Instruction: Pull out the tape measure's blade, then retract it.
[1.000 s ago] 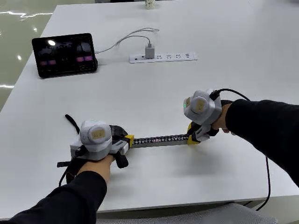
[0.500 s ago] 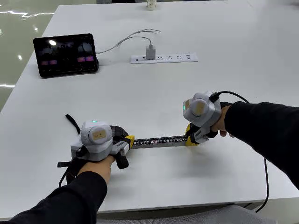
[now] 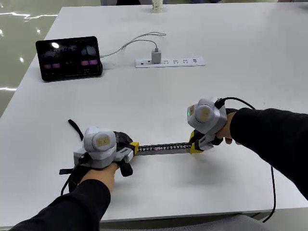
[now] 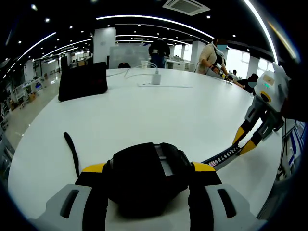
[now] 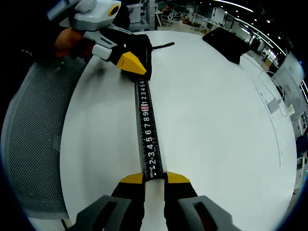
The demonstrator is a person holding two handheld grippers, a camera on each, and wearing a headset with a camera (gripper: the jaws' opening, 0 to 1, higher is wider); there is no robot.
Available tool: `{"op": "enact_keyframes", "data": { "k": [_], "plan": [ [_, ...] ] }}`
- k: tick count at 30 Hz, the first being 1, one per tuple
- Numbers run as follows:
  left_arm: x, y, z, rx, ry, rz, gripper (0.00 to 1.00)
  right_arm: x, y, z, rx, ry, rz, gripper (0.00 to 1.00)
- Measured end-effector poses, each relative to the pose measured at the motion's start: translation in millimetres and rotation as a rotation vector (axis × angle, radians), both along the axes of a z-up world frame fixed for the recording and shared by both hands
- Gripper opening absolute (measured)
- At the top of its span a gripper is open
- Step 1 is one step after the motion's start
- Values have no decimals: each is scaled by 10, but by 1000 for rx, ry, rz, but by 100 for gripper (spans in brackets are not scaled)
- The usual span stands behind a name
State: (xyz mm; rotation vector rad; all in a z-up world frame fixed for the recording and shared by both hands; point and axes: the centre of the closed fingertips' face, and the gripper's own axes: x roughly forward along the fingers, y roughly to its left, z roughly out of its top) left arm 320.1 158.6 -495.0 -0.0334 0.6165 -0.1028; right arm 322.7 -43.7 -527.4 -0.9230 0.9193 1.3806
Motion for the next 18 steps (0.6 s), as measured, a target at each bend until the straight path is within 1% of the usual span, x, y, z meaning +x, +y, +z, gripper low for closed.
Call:
{"op": "enact_keyframes", "data": {
  "k": [18],
  "plan": [
    [-5,-7,-4,0,1,-2,63,-6,79,11,9,3,-2,11]
  ]
}}
